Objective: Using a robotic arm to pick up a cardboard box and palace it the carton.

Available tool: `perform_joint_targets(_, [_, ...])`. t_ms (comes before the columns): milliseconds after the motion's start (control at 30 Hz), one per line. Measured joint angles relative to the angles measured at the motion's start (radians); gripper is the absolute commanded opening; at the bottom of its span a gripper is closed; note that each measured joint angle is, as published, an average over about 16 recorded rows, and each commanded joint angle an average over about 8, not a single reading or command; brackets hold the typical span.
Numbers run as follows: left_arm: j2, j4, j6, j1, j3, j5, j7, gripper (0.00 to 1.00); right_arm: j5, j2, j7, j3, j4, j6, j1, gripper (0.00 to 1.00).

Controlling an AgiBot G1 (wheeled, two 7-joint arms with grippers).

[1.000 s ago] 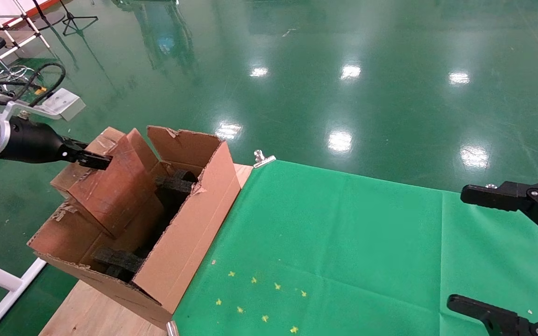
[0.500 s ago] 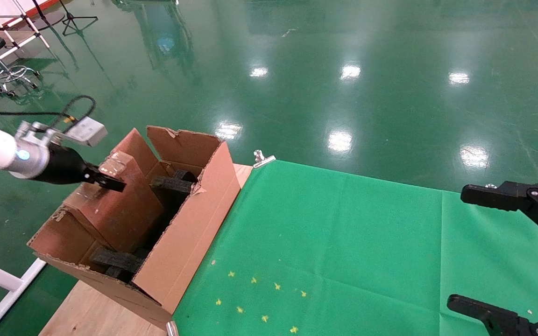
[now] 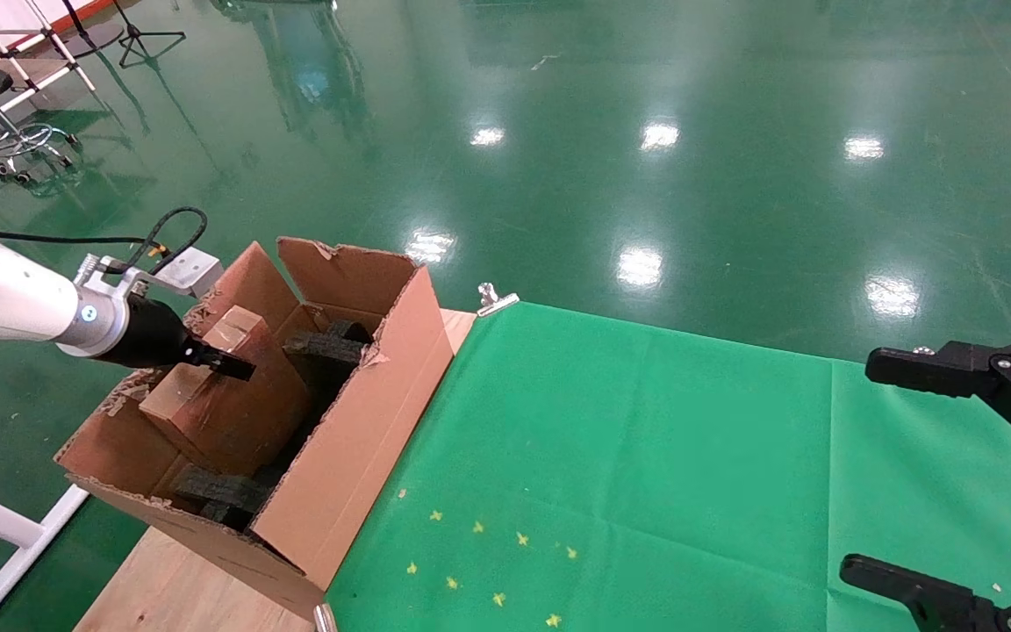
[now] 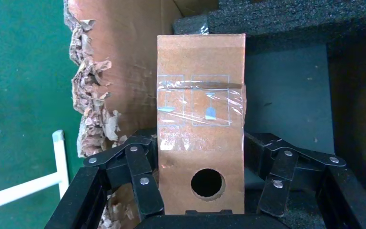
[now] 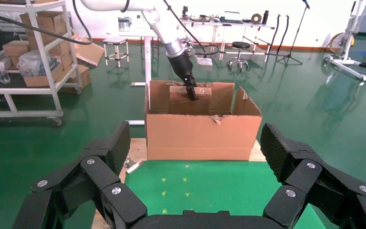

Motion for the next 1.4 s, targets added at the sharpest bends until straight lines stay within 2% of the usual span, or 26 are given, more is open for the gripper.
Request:
perform_joint_targets(833, [-0.006,-0.011,0.019,-0.009,-0.006,-0.006,0.009,1.0,0.0,0.0,0.0,0.0,0.0,0.0,0.0,1.0])
perform_joint_targets(1400, [-0.1,-0.159,0.185,-0.077,-0.111,-0.173,0.164,1.0,0.001,0.0,0.0,-0.001,-0.001,0.0,0.0,1.0])
